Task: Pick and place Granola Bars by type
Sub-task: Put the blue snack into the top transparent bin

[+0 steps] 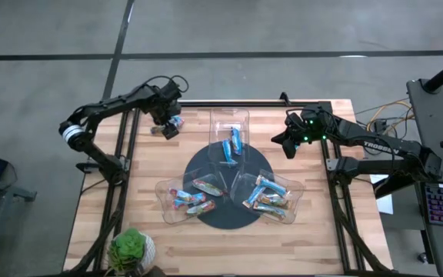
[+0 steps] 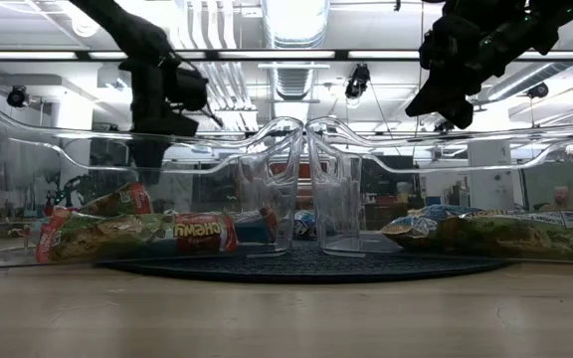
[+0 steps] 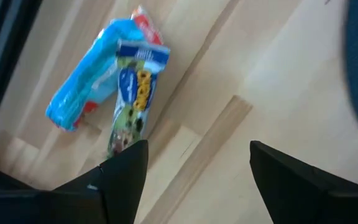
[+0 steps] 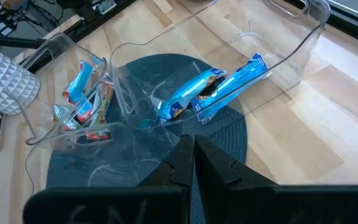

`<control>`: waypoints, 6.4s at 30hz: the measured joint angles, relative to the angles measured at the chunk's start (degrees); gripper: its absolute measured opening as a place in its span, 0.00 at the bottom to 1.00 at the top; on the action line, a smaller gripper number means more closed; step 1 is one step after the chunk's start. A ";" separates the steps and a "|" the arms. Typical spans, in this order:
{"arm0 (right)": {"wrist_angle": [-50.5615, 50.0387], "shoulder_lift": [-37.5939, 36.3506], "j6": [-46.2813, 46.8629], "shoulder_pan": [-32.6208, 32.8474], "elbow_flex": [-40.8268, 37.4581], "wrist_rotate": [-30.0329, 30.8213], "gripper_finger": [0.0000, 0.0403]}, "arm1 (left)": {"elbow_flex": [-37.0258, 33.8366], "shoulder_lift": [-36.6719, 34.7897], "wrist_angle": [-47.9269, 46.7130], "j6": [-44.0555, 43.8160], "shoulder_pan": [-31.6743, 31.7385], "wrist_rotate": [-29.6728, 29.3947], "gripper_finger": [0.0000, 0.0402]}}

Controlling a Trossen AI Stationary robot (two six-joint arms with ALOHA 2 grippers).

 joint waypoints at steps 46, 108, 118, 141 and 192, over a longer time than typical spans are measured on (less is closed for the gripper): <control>0.35 0.00 2.00 0.00 -0.02 -0.08 0.02 | -5.49 0.08 2.90 -3.50 2.86 -8.96 0.65; 0.50 0.00 4.38 0.01 0.00 -1.51 0.02 | 2.07 12.71 11.60 -31.60 -4.94 -7.46 0.65; 0.44 0.00 4.54 0.02 0.00 -1.62 0.02 | 9.17 18.86 6.21 -26.23 -3.30 -12.62 0.65; 0.52 0.04 4.25 0.02 0.00 -1.51 0.02 | 8.66 21.66 -0.67 -23.81 -2.78 -10.36 0.60; 3.02 0.30 1.82 0.11 -0.33 -1.46 0.02 | -4.67 2.67 8.25 7.06 -12.09 -11.72 0.56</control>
